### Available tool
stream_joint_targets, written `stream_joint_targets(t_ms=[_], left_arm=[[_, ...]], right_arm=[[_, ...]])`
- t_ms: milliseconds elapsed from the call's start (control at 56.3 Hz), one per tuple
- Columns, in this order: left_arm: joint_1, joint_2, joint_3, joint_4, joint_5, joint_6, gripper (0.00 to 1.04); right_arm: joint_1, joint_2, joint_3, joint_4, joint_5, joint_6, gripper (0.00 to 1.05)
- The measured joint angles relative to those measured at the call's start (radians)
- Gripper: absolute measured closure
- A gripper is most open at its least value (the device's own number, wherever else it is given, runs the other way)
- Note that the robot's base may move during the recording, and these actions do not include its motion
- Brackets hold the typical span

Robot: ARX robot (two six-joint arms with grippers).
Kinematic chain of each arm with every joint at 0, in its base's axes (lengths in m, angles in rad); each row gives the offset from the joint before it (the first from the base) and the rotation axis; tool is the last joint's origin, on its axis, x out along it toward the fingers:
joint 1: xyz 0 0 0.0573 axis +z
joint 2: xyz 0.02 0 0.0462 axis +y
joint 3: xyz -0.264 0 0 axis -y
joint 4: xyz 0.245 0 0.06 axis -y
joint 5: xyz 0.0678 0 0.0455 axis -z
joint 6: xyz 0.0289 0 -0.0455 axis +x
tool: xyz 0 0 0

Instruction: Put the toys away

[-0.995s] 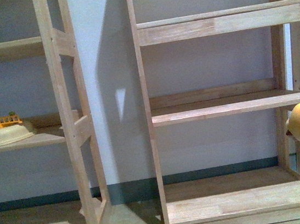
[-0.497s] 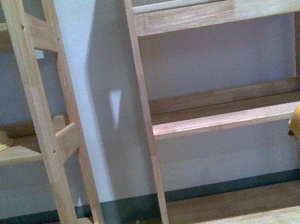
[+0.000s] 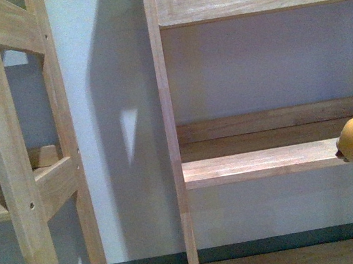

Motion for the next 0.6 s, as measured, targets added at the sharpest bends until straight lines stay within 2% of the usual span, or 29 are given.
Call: stream_joint_targets(t_ms=[604], left_arm=[[0.000, 0.000, 0.000, 0.000, 0.001, 0.000, 0.06]], right_arm=[[0.000, 0.000, 0.000, 0.000, 0.000, 0.000, 0.97]])
